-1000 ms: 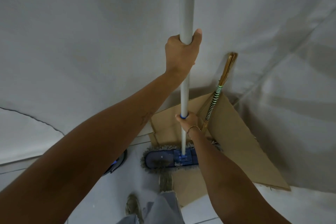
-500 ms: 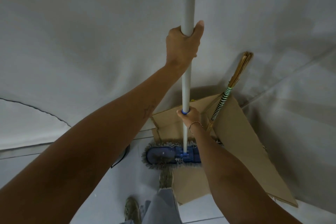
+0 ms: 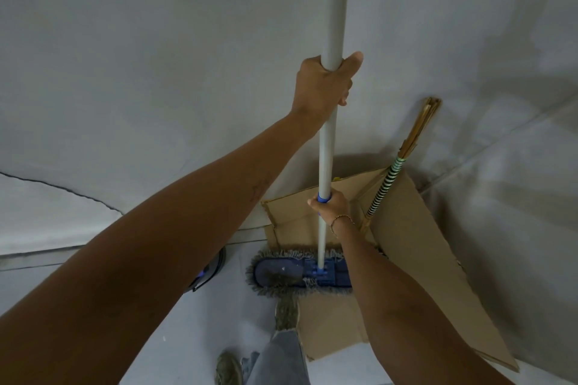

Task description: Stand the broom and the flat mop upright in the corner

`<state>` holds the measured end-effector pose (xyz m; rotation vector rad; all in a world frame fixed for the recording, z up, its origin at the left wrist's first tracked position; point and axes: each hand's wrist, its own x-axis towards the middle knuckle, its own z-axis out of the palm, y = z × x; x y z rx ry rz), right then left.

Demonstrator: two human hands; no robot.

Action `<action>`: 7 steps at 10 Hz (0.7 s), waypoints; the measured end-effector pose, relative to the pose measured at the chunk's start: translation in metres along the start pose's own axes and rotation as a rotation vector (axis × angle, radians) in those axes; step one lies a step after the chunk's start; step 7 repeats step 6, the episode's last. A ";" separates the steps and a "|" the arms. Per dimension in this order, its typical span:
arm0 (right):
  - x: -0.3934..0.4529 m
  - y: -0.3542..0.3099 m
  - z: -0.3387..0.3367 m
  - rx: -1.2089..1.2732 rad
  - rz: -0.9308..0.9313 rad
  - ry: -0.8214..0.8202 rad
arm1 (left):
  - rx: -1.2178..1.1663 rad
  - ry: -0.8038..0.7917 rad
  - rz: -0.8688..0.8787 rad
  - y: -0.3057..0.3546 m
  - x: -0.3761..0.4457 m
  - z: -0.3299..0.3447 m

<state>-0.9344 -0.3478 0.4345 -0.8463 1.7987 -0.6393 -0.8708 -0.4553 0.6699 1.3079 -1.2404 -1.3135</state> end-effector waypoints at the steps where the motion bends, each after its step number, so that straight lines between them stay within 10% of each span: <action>1: -0.007 -0.002 0.001 0.013 -0.042 0.037 | 0.017 -0.050 -0.025 0.001 0.000 -0.005; 7: -0.087 -0.018 -0.008 0.001 -0.184 0.224 | 0.271 -0.187 -0.102 -0.002 -0.065 -0.100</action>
